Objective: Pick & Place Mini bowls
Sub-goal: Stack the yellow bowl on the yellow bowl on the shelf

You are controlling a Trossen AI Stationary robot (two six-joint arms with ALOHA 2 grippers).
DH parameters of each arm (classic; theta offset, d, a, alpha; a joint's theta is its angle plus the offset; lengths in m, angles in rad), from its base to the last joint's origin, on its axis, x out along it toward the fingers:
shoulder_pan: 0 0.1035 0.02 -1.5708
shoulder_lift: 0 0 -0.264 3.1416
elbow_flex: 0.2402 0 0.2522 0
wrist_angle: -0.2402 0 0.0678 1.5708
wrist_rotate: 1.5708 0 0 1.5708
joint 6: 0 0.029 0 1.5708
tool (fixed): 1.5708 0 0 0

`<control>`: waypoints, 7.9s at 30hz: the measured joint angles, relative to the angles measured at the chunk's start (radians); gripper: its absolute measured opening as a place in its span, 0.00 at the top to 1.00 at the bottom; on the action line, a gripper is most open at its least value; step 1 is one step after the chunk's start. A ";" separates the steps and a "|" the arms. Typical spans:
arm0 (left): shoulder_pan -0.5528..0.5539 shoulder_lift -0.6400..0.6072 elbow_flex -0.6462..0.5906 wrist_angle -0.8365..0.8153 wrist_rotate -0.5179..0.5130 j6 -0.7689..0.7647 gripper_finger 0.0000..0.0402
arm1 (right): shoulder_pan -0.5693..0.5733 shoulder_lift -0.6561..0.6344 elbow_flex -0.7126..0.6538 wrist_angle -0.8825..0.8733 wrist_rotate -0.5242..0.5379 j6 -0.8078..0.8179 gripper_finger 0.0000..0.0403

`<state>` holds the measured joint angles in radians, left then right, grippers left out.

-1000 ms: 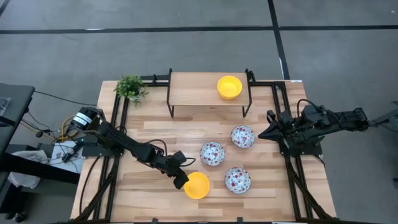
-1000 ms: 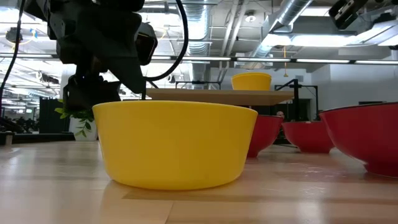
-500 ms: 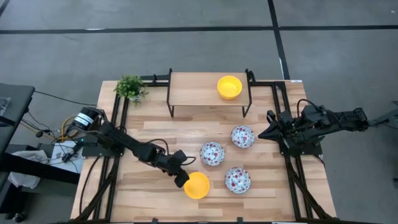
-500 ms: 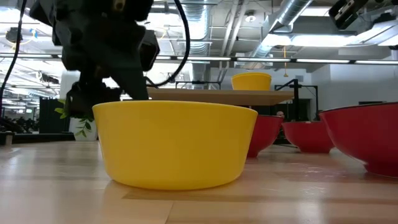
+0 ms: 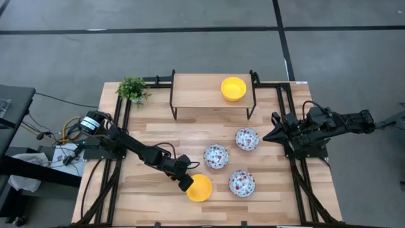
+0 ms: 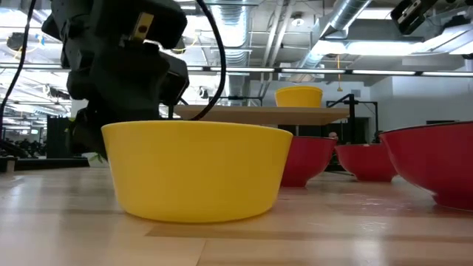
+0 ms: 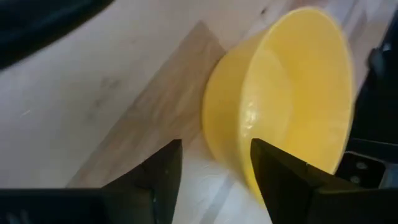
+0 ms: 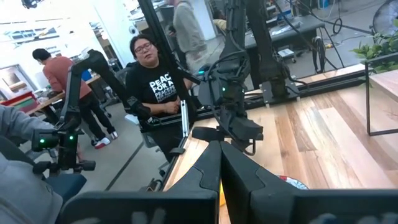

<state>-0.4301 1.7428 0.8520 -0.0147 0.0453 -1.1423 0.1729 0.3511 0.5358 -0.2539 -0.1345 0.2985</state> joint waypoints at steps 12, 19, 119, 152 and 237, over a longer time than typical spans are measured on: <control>0.000 -0.035 0.000 0.015 -0.036 0.000 0.84 | 0.000 0.000 0.000 -0.007 0.000 0.000 1.00; 0.000 -0.035 0.000 0.022 -0.034 0.008 0.97 | 0.000 0.000 0.000 -0.007 0.000 0.000 1.00; 0.662 -0.380 0.297 0.172 -0.544 1.249 0.99 | -0.257 1.188 1.157 -0.412 0.814 -0.148 0.77; 0.642 -0.386 0.297 0.202 -0.363 1.243 0.68 | -0.287 1.194 1.155 -0.584 0.874 -0.062 1.00; 0.467 -0.626 0.065 0.040 -0.369 1.104 0.45 | -0.983 1.361 1.234 -1.057 -0.044 -0.247 0.74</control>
<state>0.0368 1.1168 0.9169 0.0254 -0.3241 -0.0387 -0.8104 1.7124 1.7695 -1.3108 -0.1787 0.0517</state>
